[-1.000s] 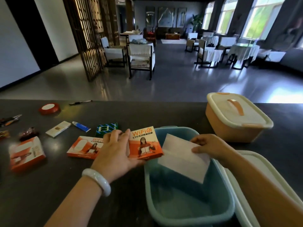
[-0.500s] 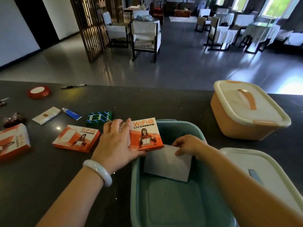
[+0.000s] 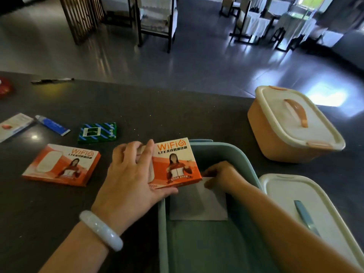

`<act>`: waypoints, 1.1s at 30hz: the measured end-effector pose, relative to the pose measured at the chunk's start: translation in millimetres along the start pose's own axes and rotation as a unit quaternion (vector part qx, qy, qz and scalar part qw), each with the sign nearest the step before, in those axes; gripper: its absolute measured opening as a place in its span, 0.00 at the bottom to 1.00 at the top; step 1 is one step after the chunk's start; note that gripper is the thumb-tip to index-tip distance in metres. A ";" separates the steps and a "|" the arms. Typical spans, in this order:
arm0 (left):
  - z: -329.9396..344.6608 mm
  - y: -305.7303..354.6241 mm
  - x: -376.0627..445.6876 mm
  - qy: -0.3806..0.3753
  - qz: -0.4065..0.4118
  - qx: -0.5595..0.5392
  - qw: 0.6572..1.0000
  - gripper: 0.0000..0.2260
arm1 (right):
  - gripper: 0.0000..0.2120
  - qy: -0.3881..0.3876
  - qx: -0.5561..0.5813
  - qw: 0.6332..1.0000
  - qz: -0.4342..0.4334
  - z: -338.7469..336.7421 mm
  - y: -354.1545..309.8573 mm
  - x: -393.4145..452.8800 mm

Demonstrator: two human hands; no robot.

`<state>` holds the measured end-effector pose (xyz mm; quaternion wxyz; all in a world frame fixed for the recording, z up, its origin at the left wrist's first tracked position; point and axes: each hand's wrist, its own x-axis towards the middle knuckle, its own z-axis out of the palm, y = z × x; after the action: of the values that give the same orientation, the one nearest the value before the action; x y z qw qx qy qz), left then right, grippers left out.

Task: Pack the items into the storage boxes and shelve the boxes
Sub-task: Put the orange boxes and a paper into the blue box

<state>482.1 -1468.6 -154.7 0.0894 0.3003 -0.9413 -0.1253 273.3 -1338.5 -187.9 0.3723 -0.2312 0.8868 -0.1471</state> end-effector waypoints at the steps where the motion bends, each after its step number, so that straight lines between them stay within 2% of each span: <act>1: 0.1 0.0 -0.3 0.000 0.001 0.003 1.000 0.54 | 0.14 0.005 0.013 1.000 0.001 -0.2 -0.1 0.1; 3: 0.9 -0.1 -0.1 -0.004 0.004 0.011 1.000 0.54 | 0.11 0.026 0.056 0.998 -0.012 -1.6 1.4 -0.2; 6: 1.0 -0.9 0.1 -0.004 0.008 0.016 1.000 0.53 | 0.13 0.072 0.090 0.990 -0.081 -3.6 8.3 -2.6; 8: 0.6 -1.4 0.3 -0.007 0.009 0.017 1.000 0.54 | 0.13 0.058 0.129 0.986 -0.092 -3.5 13.1 -6.7; 10: 0.2 -1.2 0.2 -0.011 0.011 0.018 1.000 0.54 | 0.14 0.006 0.151 0.985 -0.086 1.2 17.2 -10.9; 14: -1.2 -0.7 -0.6 -0.015 0.009 0.011 1.000 0.54 | 0.19 -0.076 0.035 0.993 -0.087 19.6 27.9 -17.2; 16: -1.5 -0.3 -1.0 -0.014 0.010 0.007 1.000 0.54 | 0.24 -0.080 0.022 0.993 -0.083 21.6 29.2 -19.6; 20: -1.2 0.2 -2.1 -0.007 0.013 0.013 1.000 0.54 | 0.27 -0.094 0.020 0.992 -0.081 20.0 26.9 -22.6; 26: 2.8 -0.5 -1.0 0.003 0.011 0.018 1.000 0.54 | 0.33 -0.108 -0.088 0.984 -0.115 24.5 27.0 -28.9; 33: 7.0 -0.8 -0.7 0.013 0.010 0.024 1.000 0.55 | 0.32 -0.082 -0.106 0.985 -0.112 22.4 23.1 -26.4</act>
<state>481.4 -1467.5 -161.6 0.0962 0.2942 -0.9458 -0.0979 298.9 -1307.2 -197.4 0.3979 -0.3786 0.8323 -0.0742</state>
